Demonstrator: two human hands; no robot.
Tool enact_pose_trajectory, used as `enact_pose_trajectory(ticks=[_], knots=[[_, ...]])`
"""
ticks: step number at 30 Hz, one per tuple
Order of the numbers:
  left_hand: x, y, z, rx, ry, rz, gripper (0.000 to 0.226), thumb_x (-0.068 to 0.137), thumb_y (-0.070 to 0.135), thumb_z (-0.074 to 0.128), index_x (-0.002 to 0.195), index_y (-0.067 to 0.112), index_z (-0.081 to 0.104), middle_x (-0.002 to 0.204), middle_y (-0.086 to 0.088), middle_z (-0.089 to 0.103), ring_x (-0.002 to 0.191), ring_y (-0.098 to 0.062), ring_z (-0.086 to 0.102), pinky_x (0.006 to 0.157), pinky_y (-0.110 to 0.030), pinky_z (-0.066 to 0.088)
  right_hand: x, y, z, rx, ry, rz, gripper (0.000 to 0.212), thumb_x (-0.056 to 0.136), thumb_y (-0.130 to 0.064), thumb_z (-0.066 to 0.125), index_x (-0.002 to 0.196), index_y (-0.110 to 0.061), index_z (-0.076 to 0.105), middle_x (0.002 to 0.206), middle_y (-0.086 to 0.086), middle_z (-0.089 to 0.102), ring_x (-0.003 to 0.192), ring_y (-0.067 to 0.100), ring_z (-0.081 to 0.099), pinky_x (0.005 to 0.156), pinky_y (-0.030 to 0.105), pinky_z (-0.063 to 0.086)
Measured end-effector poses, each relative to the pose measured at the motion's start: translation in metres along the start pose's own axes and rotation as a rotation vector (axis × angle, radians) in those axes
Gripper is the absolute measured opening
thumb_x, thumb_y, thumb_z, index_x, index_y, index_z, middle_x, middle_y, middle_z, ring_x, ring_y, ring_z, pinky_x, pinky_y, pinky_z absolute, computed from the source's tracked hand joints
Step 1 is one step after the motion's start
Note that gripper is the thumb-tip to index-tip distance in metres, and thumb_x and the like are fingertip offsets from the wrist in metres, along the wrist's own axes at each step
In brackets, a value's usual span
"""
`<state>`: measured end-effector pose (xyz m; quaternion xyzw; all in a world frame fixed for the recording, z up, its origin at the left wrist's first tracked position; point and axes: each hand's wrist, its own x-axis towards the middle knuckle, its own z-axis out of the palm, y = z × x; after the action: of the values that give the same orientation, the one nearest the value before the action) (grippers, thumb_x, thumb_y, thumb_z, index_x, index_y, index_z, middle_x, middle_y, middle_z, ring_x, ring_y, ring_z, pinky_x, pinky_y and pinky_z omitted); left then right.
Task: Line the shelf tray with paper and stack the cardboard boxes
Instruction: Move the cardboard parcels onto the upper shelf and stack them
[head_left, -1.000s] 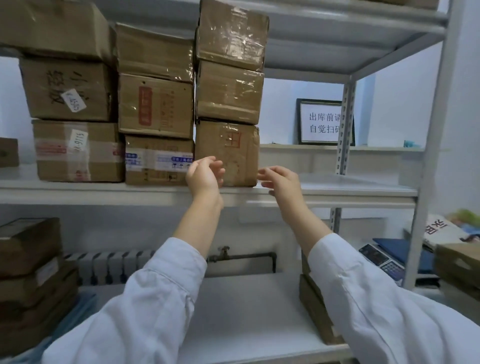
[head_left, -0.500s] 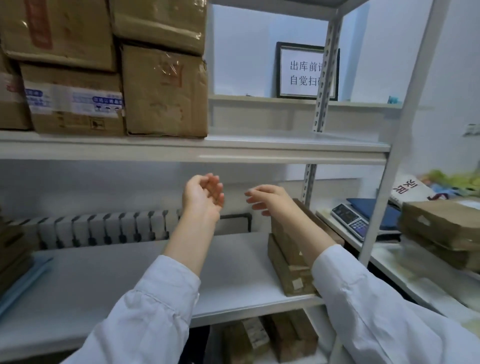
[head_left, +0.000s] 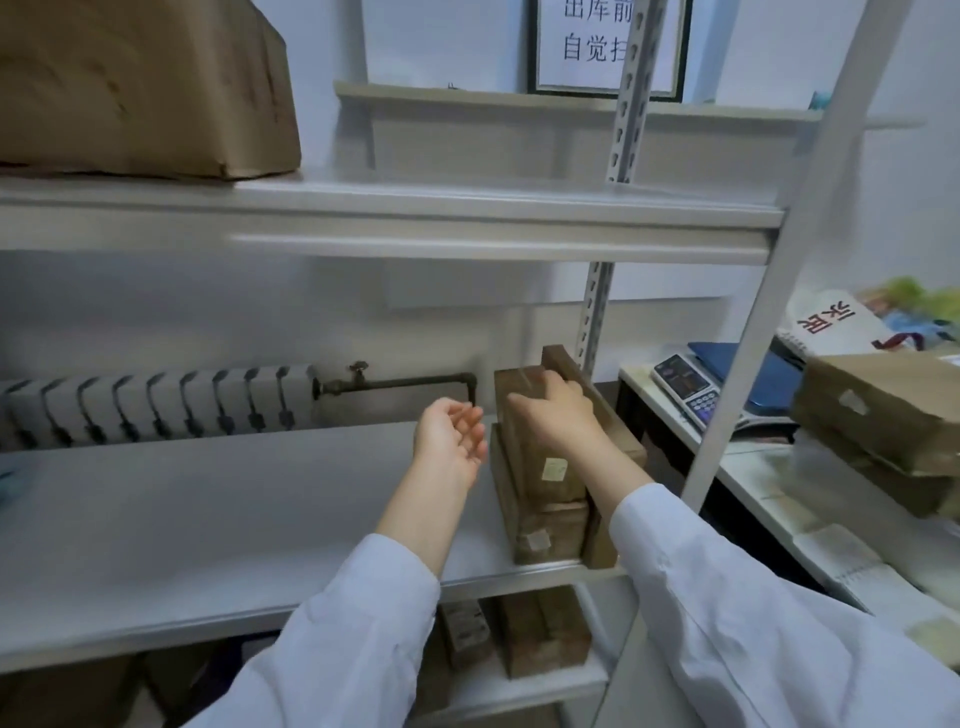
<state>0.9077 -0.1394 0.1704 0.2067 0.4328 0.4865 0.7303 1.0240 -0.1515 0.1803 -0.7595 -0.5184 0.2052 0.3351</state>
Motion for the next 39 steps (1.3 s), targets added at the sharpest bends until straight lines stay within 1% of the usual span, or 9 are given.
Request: enact_pose_trajectory(ticks=[3,6,10,13,16,23,29,35,39], knots=[[0.016,-0.027,0.008,0.170,0.038,-0.023,0.019,0.094,0.022,0.042,0.099,0.012,0.058,0.091,-0.004,0.060,0.070,-0.015,0.050,0.062,-0.025,0.039,0.011,0.021,0.003,-0.079,-0.054,0.035,0.070,0.093,-0.045,0.050,0.149,-0.013,0.021,0.151,0.017,0.025,0.137,0.036,0.027,0.109,0.044,0.030],[0.021,-0.045,0.014,0.329,0.044,-0.059,0.035,0.096,0.026,0.043,0.128,0.012,0.051,0.126,-0.012,0.055,0.107,-0.024,0.052,0.088,-0.032,0.039,0.021,0.036,0.008,-0.004,-0.099,0.074,0.073,0.092,-0.048,0.051,0.149,-0.014,0.020,0.152,0.017,0.024,0.139,0.037,0.024,0.112,0.046,0.025],[0.019,-0.053,0.027,0.420,0.023,-0.098,0.028,0.097,0.027,0.046,0.121,0.015,0.049,0.094,-0.007,0.054,0.085,-0.019,0.050,0.065,-0.026,0.040,0.036,0.052,0.012,0.031,-0.109,0.108,0.075,0.091,-0.047,0.052,0.149,-0.013,0.020,0.154,0.017,0.020,0.141,0.036,0.018,0.115,0.047,0.019],[0.026,-0.057,0.034,0.476,0.000,-0.142,0.047,0.095,0.036,0.049,0.136,0.012,0.041,0.128,-0.014,0.048,0.123,-0.030,0.043,0.081,-0.034,0.037,0.045,0.060,0.016,0.118,-0.098,0.133,0.077,0.089,-0.045,0.056,0.149,-0.013,0.019,0.154,0.016,0.020,0.141,0.036,0.019,0.115,0.047,0.022],[0.038,-0.063,0.036,0.474,-0.023,-0.192,0.057,0.094,0.046,0.047,0.138,0.011,0.039,0.134,-0.017,0.046,0.129,-0.034,0.039,0.082,-0.040,0.033,0.052,0.066,0.021,0.210,-0.049,0.158,0.073,0.087,-0.043,0.058,0.146,-0.014,0.026,0.148,0.015,0.032,0.137,0.036,0.028,0.112,0.047,0.027],[0.061,-0.071,0.019,0.291,0.004,-0.225,0.041,0.090,0.048,0.051,0.096,0.008,0.057,0.079,-0.009,0.055,0.086,-0.027,0.054,0.085,-0.041,0.042,0.057,0.074,0.027,0.612,-0.088,0.208,0.046,0.094,-0.034,0.051,0.132,-0.011,0.047,0.122,0.009,0.059,0.110,0.025,0.057,0.094,0.038,0.046],[0.083,-0.072,0.003,-0.006,0.056,-0.221,0.039,0.080,0.050,0.060,0.085,0.011,0.054,0.093,-0.013,0.054,0.085,-0.030,0.050,0.103,-0.049,0.038,0.081,0.094,0.054,0.567,-0.108,0.390,0.054,0.087,-0.047,0.040,0.133,-0.021,0.048,0.133,0.010,0.052,0.122,0.032,0.047,0.106,0.051,0.036],[0.085,-0.071,-0.011,-0.078,0.085,-0.189,0.068,0.080,0.060,0.052,0.130,0.015,0.049,0.134,-0.017,0.047,0.128,-0.039,0.038,0.110,-0.060,0.016,0.091,0.115,0.075,0.308,-0.194,0.556,0.061,0.085,-0.039,0.051,0.139,-0.015,0.034,0.138,0.015,0.046,0.124,0.036,0.046,0.107,0.048,0.037],[0.086,-0.072,-0.021,-0.080,0.082,-0.198,0.074,0.077,0.066,0.050,0.133,0.017,0.049,0.139,-0.020,0.044,0.131,-0.043,0.033,0.109,-0.064,0.011,0.092,0.119,0.080,0.332,-0.203,0.552,0.067,0.083,-0.041,0.056,0.139,-0.013,0.034,0.136,0.013,0.045,0.122,0.036,0.048,0.105,0.049,0.039]])
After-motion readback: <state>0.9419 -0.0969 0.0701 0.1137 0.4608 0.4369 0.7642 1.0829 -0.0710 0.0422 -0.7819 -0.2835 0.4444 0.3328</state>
